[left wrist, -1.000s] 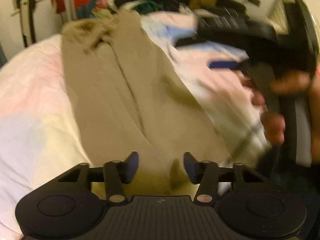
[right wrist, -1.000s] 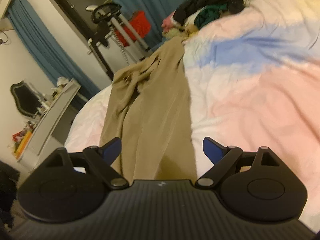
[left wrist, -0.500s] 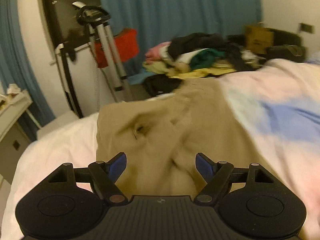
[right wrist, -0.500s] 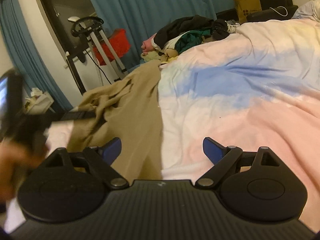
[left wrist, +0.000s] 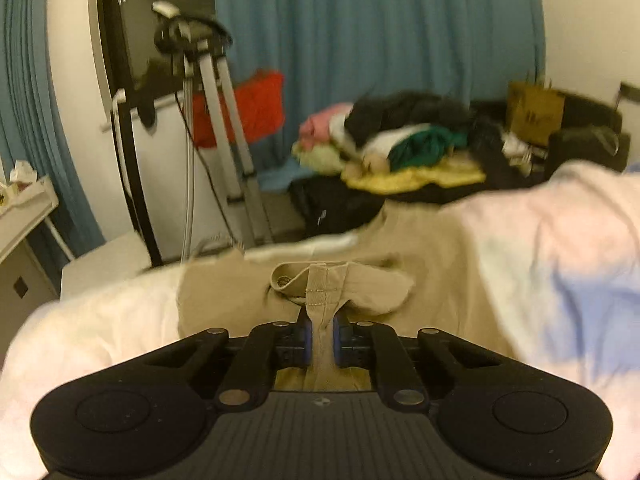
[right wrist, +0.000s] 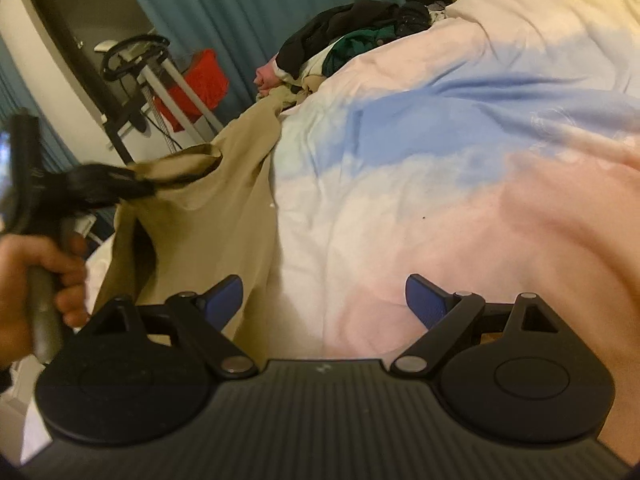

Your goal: Fold clothes

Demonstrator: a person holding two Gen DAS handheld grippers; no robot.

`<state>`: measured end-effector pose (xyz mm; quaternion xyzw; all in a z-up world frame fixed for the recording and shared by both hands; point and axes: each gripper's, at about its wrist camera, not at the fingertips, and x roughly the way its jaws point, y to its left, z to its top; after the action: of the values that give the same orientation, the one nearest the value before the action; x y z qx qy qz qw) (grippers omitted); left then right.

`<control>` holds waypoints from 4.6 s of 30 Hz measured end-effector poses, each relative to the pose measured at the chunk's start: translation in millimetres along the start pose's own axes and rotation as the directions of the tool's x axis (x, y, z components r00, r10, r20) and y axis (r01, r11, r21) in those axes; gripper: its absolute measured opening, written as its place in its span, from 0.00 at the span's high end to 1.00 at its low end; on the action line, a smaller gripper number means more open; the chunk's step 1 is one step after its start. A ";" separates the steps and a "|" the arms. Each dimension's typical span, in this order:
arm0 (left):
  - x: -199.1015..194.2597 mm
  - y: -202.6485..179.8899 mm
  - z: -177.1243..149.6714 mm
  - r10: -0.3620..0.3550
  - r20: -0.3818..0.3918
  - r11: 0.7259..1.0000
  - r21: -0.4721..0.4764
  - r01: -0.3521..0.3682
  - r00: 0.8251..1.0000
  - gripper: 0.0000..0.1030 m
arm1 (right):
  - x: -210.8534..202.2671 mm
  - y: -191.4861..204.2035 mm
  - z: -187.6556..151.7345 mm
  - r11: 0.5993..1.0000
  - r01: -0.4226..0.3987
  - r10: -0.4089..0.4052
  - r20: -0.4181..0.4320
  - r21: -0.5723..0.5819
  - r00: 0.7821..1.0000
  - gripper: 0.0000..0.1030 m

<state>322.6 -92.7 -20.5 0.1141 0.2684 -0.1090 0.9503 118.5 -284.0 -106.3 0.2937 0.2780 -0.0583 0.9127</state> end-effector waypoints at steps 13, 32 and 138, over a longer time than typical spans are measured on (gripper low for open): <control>74.9 -62.6 4.5 0.023 -0.173 1.000 0.020 -0.020 0.985 0.73 | -3.7 -0.5 0.3 1.000 -0.007 0.007 0.001 -0.008 1.000 0.13; -192.9 109.6 -228.0 -0.324 -0.364 0.686 -0.726 -0.048 0.873 0.51 | -48.9 20.8 -12.2 0.974 -0.228 0.228 -0.082 0.017 0.970 0.13; -239.2 110.8 -238.0 -0.408 -0.467 0.780 -0.625 0.033 0.785 0.32 | -147.6 2.4 -69.0 0.994 -0.103 0.110 -0.491 0.042 0.864 0.36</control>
<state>37.8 113.0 -72.6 -0.1910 0.5761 -0.0972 0.7888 -37.3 -251.2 -71.5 0.3205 0.4841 0.0669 0.8115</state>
